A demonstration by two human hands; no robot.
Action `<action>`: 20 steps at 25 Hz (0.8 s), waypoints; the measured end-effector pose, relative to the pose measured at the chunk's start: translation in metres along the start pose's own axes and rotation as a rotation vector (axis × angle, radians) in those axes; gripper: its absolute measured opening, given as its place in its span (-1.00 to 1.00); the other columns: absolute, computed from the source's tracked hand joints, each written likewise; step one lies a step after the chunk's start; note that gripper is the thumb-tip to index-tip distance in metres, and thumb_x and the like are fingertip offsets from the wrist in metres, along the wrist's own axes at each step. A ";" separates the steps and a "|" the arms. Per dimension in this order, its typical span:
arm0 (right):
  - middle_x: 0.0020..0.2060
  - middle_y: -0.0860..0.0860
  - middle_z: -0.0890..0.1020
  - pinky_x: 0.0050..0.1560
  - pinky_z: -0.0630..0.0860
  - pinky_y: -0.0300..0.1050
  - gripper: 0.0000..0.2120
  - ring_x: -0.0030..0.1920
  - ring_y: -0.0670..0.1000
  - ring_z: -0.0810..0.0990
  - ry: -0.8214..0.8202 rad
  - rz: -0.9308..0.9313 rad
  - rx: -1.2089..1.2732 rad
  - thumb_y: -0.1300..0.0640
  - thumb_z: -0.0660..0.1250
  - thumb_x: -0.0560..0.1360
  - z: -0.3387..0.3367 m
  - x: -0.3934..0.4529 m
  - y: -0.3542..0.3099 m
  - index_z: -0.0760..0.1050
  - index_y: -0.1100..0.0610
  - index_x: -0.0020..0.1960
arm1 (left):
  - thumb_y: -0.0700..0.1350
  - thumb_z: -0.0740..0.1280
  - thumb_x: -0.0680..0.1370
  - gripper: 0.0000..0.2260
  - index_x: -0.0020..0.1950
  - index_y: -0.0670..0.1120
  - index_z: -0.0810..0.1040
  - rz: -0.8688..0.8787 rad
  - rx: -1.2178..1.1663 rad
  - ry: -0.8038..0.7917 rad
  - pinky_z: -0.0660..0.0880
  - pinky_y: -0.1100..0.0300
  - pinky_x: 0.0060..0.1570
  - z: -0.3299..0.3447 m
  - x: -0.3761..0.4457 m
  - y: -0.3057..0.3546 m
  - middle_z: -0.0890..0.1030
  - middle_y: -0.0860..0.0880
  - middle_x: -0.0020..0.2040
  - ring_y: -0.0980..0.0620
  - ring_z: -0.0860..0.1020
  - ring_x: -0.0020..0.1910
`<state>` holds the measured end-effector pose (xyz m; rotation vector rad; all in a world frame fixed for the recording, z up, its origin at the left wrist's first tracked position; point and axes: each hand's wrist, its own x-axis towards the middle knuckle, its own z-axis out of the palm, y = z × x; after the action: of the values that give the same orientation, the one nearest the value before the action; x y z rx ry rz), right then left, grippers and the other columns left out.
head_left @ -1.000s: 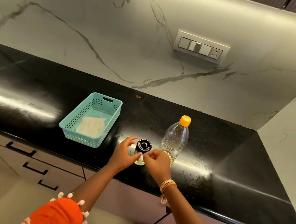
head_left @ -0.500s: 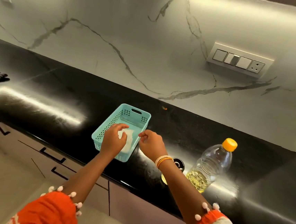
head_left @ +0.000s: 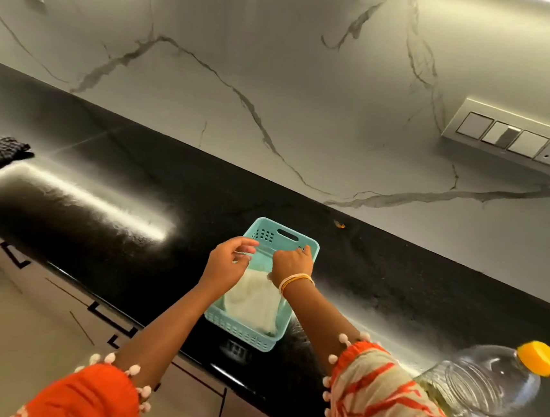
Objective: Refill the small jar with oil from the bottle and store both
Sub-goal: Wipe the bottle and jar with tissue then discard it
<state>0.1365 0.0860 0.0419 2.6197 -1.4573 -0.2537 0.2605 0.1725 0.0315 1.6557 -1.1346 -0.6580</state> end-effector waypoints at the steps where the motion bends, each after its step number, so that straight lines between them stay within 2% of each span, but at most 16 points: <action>1: 0.07 0.06 0.66 0.35 0.26 0.09 -0.72 0.12 0.14 0.58 -0.031 -0.011 -0.011 -0.01 0.33 0.50 0.000 0.006 -0.003 0.54 0.09 0.15 | -0.31 0.28 0.55 -0.73 0.15 -0.03 0.58 -0.021 -0.026 -0.021 0.60 0.11 0.08 -0.001 0.004 0.000 0.63 -0.02 0.04 0.05 0.61 0.05; 4: 0.04 0.08 0.66 0.23 0.38 0.04 -0.75 0.10 0.15 0.60 -0.054 -0.057 0.003 0.07 0.34 0.49 0.006 0.014 -0.008 0.52 0.13 0.14 | -0.35 0.23 0.56 -0.70 0.21 -0.08 0.55 -0.069 -0.079 -0.075 0.60 0.14 0.07 0.001 0.016 0.005 0.62 -0.06 0.08 0.04 0.61 0.06; 7: 0.00 0.10 0.66 0.17 0.43 0.03 -0.82 0.04 0.16 0.61 0.000 -0.046 0.053 0.17 0.26 0.51 0.015 0.015 -0.008 0.53 0.15 0.09 | -0.36 0.21 0.56 -0.67 0.25 -0.08 0.53 -0.096 -0.072 -0.119 0.58 0.12 0.12 0.007 0.022 0.005 0.59 -0.06 0.13 0.02 0.58 0.12; 10: -0.04 0.10 0.67 0.12 0.45 0.01 -0.83 -0.01 0.16 0.62 0.023 -0.033 0.099 0.15 0.24 0.53 0.017 0.015 -0.005 0.54 0.16 0.06 | -0.37 0.19 0.56 -0.64 0.25 -0.04 0.52 -0.116 -0.051 -0.128 0.56 0.10 0.15 0.011 0.024 0.000 0.57 -0.05 0.15 0.02 0.56 0.14; 13: -0.07 0.10 0.67 0.04 0.50 0.00 -0.77 -0.06 0.15 0.63 -0.010 -0.049 0.174 0.02 0.27 0.52 0.017 0.015 -0.007 0.56 0.16 0.04 | -0.39 0.16 0.56 -0.61 0.25 -0.01 0.52 -0.144 -0.045 -0.103 0.55 0.15 0.12 0.014 0.025 -0.002 0.56 -0.02 0.16 0.05 0.54 0.14; 15: -0.10 0.07 0.67 -0.01 0.51 -0.01 -0.60 -0.09 0.13 0.63 -0.076 -0.051 0.205 -0.19 0.28 0.48 0.019 0.015 -0.016 0.56 0.14 0.01 | -0.40 0.14 0.55 -0.59 0.24 0.00 0.52 -0.181 -0.065 -0.068 0.56 0.10 0.12 0.013 0.026 -0.003 0.56 -0.03 0.15 0.03 0.55 0.14; 17: -0.11 0.07 0.66 0.00 0.47 -0.01 -0.52 -0.07 0.14 0.63 -0.121 -0.026 0.194 -0.29 0.26 0.44 0.025 0.011 -0.028 0.54 0.14 -0.01 | -0.41 0.15 0.54 -0.59 0.23 -0.01 0.53 -0.223 -0.109 -0.025 0.58 0.05 0.11 0.011 0.027 -0.003 0.58 -0.06 0.14 0.02 0.56 0.13; 18: -0.09 0.08 0.66 0.03 0.46 0.00 -0.54 -0.04 0.14 0.62 -0.119 -0.012 0.197 -0.26 0.28 0.43 0.026 0.009 -0.031 0.53 0.13 0.01 | -0.40 0.16 0.54 -0.60 0.23 -0.02 0.53 -0.233 -0.131 -0.006 0.59 0.04 0.08 0.010 0.028 -0.002 0.58 -0.07 0.13 0.01 0.57 0.12; 20: -0.03 0.11 0.65 0.07 0.46 0.01 -0.68 0.02 0.17 0.61 -0.102 0.028 0.249 -0.08 0.29 0.48 0.025 0.008 -0.033 0.51 0.15 0.06 | -0.38 0.19 0.56 -0.64 0.23 -0.03 0.53 -0.229 -0.146 0.012 0.60 0.03 0.06 0.008 0.030 0.001 0.59 -0.06 0.12 0.01 0.58 0.11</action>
<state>0.1624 0.0954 0.0104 2.8140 -1.6556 -0.2191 0.2665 0.1419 0.0319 1.6742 -0.8739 -0.8550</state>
